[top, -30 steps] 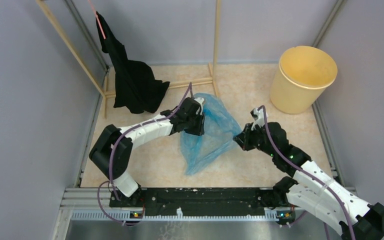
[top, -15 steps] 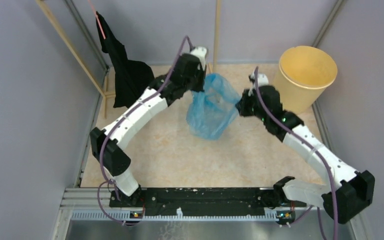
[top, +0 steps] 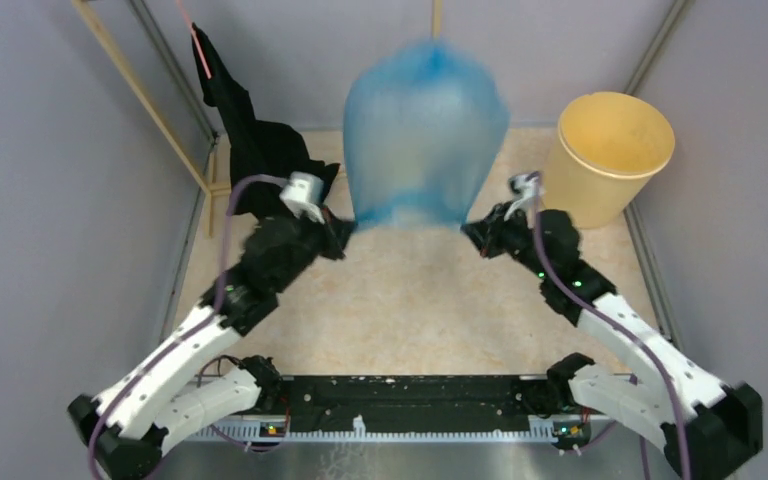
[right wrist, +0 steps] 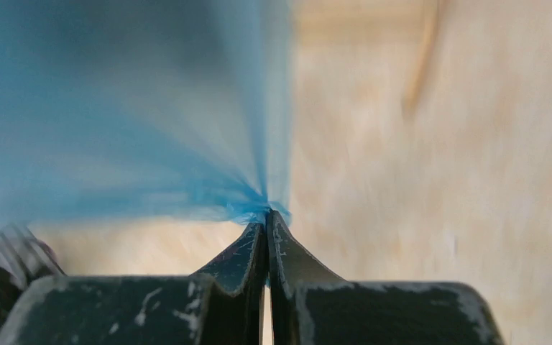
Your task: Put the trash bags into the trash bin
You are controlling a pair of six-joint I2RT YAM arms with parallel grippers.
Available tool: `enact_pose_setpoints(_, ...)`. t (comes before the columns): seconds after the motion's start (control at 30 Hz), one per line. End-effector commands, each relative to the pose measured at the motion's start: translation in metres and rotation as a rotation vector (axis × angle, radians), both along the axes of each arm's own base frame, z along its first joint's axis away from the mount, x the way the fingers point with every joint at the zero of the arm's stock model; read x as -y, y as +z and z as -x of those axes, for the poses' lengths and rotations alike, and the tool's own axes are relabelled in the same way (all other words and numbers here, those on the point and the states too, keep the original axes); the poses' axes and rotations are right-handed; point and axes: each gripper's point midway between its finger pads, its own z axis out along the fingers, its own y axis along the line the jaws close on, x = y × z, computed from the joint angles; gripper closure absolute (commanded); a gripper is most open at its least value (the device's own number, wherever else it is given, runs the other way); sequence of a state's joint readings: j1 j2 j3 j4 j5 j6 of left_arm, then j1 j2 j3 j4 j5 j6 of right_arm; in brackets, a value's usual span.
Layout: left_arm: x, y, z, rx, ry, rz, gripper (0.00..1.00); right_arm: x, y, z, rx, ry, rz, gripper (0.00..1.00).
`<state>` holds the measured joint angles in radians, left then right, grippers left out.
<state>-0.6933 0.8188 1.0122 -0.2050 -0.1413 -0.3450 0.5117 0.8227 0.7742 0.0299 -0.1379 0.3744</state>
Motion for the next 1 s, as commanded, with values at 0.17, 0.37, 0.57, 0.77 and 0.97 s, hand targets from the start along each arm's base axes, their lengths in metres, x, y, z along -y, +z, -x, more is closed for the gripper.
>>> enact_pose_setpoints(0.17, 0.014, -0.173, 0.050, -0.533, -0.123, -0.059, 1.00, 0.005, -0.103, 0.021, -0.289, 0.044, 0.171, 1.00)
enact_pose_setpoints(0.37, -0.014, -0.027, 0.054, -0.209, -0.093, 0.024, 1.00, 0.013, 0.018, 0.024, -0.067, 0.027, 0.123, 1.00)
enact_pose_setpoints(0.57, -0.032, -0.062, 0.060, -0.244, -0.010, 0.079, 1.00, 0.014, -0.010, 0.036, -0.105, 0.030, 0.053, 1.00)
enact_pose_setpoints(0.77, -0.035, -0.125, 0.069, -0.393, -0.001, 0.005, 1.00, -0.003, -0.104, 0.047, -0.363, 0.101, 0.041, 1.00)
enact_pose_setpoints(0.97, -0.046, -0.040, 0.048, -0.178, 0.054, -0.049, 1.00, 0.004, -0.041, 0.016, -0.222, 0.027, 0.118, 1.00)
